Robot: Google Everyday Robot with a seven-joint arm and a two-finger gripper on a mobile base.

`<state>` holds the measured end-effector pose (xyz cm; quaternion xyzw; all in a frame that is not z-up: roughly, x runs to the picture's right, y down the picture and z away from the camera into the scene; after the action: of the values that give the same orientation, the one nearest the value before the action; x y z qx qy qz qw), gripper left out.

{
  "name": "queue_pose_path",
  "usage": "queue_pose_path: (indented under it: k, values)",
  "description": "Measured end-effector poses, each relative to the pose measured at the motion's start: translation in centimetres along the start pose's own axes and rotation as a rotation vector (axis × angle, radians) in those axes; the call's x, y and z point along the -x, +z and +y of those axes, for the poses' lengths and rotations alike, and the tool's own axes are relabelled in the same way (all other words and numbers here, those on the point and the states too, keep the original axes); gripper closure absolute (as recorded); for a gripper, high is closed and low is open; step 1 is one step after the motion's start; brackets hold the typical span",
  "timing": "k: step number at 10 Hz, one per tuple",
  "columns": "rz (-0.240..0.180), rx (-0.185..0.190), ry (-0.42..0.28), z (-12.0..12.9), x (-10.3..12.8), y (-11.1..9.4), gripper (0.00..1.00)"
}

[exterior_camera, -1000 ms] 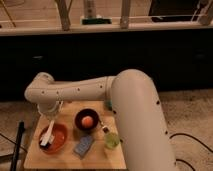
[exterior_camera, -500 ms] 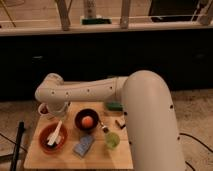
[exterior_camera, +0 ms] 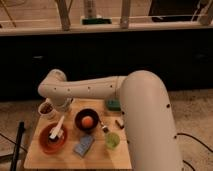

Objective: Wipe red bowl with brush

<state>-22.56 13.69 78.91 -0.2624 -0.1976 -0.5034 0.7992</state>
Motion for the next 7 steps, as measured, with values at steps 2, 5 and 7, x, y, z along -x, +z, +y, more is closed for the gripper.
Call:
queue_pose_path:
  k: [2,5,7]
  values:
    - [-0.003,-0.005,-0.017,-1.0,-0.3,0.1,1.00]
    - [-0.019,-0.016,-0.065,-2.9,0.7,0.1,1.00]
    - [-0.037,-0.019,-0.083,-3.2,1.4,0.1,1.00]
